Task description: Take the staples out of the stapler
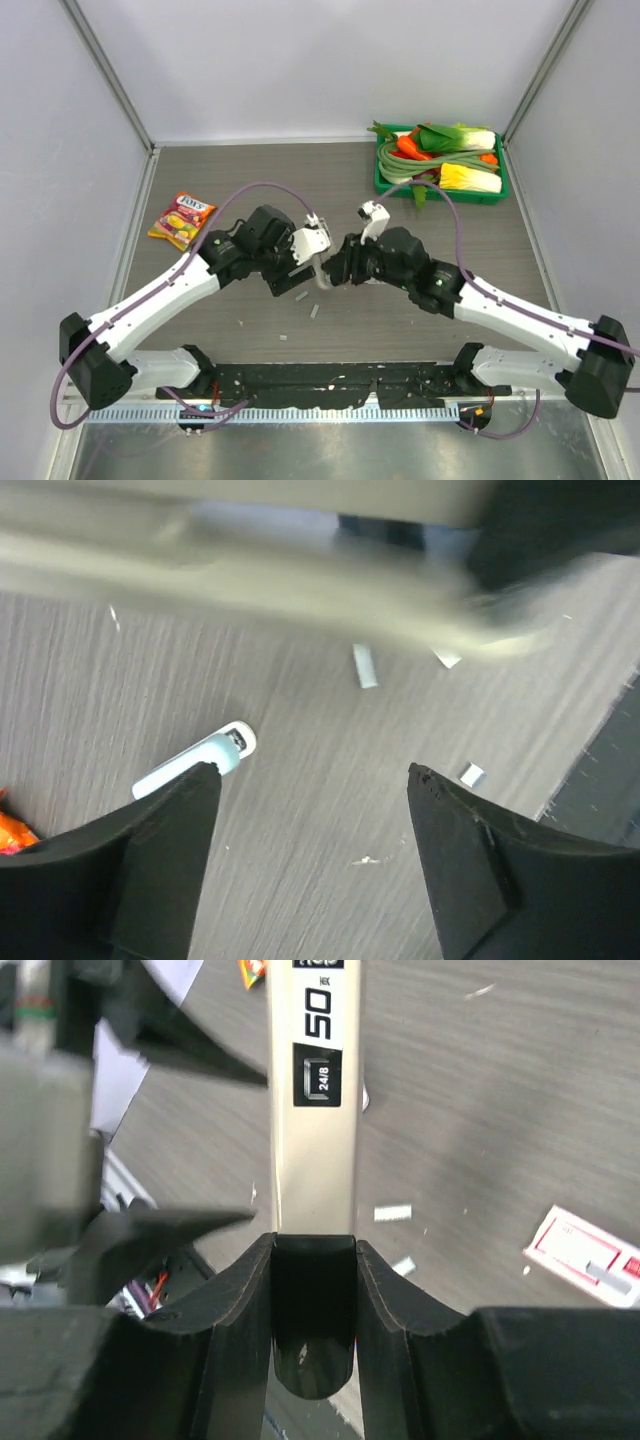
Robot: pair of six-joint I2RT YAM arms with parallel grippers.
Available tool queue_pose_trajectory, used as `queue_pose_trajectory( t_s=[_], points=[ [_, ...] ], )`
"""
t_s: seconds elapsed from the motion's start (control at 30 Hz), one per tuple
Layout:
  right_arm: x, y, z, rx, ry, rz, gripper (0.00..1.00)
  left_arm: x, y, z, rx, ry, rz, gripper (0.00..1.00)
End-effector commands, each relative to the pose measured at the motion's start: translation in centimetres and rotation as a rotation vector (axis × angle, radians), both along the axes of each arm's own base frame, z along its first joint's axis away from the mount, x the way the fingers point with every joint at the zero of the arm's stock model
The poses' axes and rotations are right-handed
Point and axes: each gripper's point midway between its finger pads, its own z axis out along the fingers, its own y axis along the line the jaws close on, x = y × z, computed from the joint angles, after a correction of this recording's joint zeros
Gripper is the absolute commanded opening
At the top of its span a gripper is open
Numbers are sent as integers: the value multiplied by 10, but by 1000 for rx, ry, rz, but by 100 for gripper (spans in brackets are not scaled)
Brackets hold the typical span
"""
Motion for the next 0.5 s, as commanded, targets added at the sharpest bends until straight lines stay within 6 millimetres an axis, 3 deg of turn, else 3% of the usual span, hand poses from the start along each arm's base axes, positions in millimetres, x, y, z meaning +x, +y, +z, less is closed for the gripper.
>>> queue_pose_trajectory(
  t_s=[0.0,0.07,0.1,0.17,0.27,0.47],
  points=[
    [43,24,62,41,-149,-66,1,-38,9,36,-159,153,-11,83],
    [54,30,42,-48,-132,-62,1,-33,21,47,-175,120,32,88],
    [60,33,48,-55,-144,-65,1,-26,31,51,-172,100,77,91],
    [73,37,28,-122,-124,-53,1,-23,40,65,-200,72,123,100],
    [89,47,19,-181,-142,-38,1,-14,54,81,-258,46,217,100],
    [130,79,-44,-423,-117,21,1,3,85,80,-310,72,407,100]
  ],
)
